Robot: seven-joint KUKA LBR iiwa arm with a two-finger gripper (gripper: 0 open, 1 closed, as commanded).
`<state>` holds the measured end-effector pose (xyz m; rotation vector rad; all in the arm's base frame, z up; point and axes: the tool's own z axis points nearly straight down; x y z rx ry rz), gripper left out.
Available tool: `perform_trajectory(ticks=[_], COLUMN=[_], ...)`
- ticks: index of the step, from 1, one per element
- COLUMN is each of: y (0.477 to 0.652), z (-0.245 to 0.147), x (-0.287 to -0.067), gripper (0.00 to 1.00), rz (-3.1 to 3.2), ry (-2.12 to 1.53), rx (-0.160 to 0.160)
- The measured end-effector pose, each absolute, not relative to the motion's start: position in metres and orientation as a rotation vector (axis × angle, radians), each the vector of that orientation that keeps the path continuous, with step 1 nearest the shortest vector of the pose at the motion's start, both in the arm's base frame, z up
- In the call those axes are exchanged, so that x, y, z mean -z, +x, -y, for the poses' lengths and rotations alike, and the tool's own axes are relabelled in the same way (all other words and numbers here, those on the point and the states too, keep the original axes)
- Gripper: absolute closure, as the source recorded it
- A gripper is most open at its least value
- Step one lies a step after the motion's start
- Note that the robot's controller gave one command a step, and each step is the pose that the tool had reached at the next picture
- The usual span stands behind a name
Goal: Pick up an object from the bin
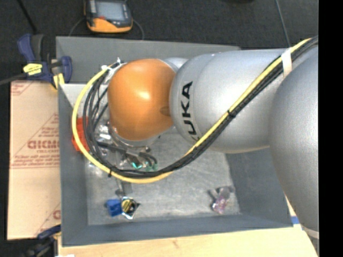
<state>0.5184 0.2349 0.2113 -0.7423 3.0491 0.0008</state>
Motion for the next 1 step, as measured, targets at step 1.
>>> perform_trajectory(ticks=[1], y=[0.4916], z=[-0.1885], x=[-0.0669], gripper=[0.00], rz=[-2.982], ry=[-0.999], rx=[-0.001])
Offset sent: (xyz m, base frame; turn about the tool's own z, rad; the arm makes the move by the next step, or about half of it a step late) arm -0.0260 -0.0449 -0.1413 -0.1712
